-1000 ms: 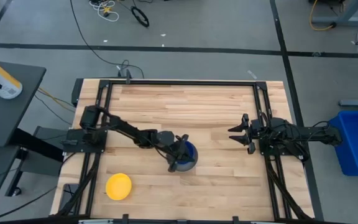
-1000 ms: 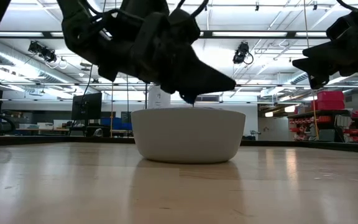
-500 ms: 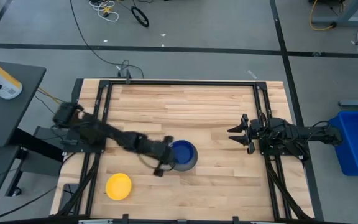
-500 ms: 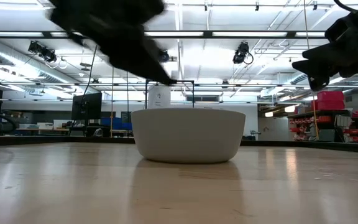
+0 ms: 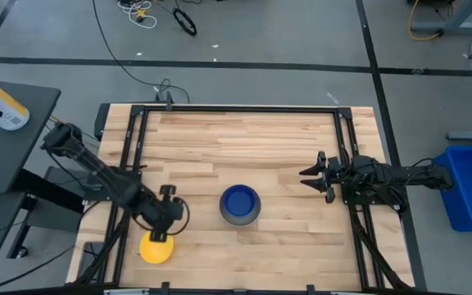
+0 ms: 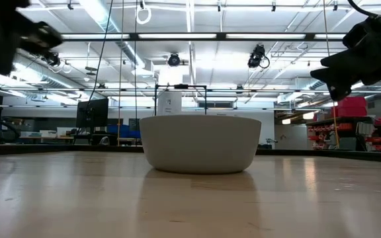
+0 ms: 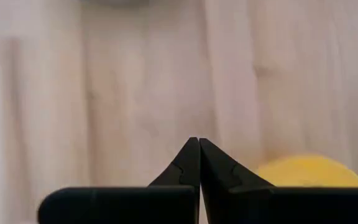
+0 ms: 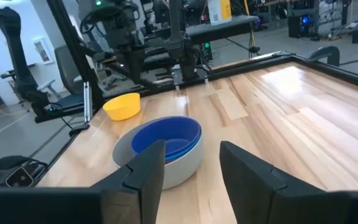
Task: Nest bowls inside each other
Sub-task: Stack the yellow bowl on the blue bowl
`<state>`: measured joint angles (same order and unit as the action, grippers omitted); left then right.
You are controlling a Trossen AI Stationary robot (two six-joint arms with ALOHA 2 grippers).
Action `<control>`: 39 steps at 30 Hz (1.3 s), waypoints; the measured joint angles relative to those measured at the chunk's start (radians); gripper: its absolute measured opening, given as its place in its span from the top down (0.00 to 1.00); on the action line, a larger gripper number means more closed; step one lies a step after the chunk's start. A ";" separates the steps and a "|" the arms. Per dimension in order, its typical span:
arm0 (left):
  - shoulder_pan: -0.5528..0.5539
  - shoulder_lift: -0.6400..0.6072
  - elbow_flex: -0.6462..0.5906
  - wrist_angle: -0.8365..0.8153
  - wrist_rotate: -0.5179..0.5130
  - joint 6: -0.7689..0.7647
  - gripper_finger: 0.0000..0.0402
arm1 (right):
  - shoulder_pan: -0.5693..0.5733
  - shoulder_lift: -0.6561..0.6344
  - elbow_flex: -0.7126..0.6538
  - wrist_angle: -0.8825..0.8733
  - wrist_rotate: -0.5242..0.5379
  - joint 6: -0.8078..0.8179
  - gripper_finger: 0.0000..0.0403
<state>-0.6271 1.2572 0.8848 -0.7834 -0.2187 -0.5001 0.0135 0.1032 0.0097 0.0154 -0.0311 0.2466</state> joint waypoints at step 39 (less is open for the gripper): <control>-0.247 0.054 -0.239 0.257 0.031 -0.493 0.46 | 0.000 0.012 0.000 0.013 -0.079 0.027 0.59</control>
<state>-0.8745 1.3109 0.6455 -0.5269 -0.1881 -0.9932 0.0135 0.1152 0.0097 0.0286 -0.1101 0.2733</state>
